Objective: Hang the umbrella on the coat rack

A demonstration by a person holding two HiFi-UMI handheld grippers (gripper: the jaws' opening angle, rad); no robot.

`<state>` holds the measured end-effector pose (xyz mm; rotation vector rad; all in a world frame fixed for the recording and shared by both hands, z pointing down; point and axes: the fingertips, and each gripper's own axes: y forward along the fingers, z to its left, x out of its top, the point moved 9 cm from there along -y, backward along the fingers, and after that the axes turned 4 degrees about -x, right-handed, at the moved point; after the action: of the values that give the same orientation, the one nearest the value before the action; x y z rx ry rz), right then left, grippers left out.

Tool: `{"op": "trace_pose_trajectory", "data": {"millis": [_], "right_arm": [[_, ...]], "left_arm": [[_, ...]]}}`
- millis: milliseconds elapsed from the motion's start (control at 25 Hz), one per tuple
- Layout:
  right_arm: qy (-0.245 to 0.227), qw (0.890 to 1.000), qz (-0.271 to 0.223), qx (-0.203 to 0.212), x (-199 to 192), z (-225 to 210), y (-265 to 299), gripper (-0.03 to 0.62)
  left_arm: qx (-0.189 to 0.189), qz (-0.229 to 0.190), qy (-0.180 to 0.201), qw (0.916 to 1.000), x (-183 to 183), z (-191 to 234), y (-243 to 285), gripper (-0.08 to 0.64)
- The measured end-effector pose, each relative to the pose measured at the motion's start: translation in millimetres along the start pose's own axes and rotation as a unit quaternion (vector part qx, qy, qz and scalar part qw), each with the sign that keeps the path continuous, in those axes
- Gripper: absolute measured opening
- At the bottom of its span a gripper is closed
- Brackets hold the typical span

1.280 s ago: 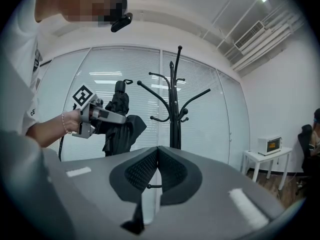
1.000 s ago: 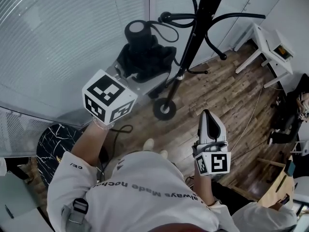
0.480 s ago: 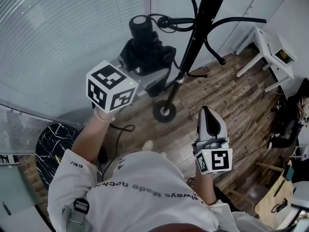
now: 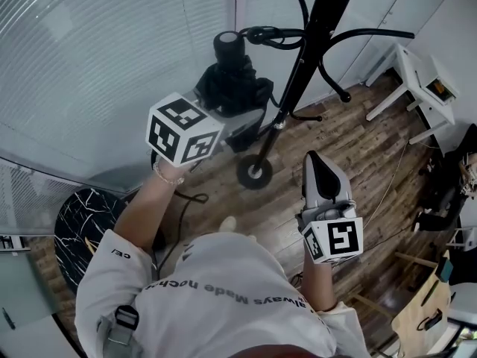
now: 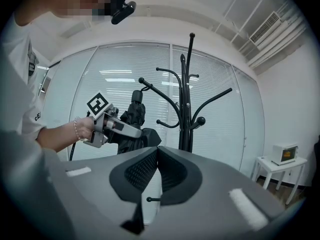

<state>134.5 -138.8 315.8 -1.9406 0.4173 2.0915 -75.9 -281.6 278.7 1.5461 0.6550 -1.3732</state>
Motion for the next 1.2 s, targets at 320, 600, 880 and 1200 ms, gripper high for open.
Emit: {"op": "trace_pose_trajectory", "data": {"millis": [320,600,880,1200], "right_arm": [[-0.001,1.000,0.005,-0.001,-2,0,-2,0.002],[0.002,1.000,0.012,-0.001,-9,1,-5,0.002],[0.008,1.000,0.020,-0.005,-18,0,-8,0.002],[0.000,0.999,0.028,-0.016,-23,-6,-8,0.002]], "left_arm": [[-0.009,0.030,-0.010,0.9994,-28,-2,23,0.285],[-0.010,0.047,0.009,0.9988,-42,-10,40,0.290],[-0.012,0.049,0.025,0.9984,-53,-10,53,0.295],[-0.005,0.043,0.031,0.9986,-62,-8,58,0.301]]}}
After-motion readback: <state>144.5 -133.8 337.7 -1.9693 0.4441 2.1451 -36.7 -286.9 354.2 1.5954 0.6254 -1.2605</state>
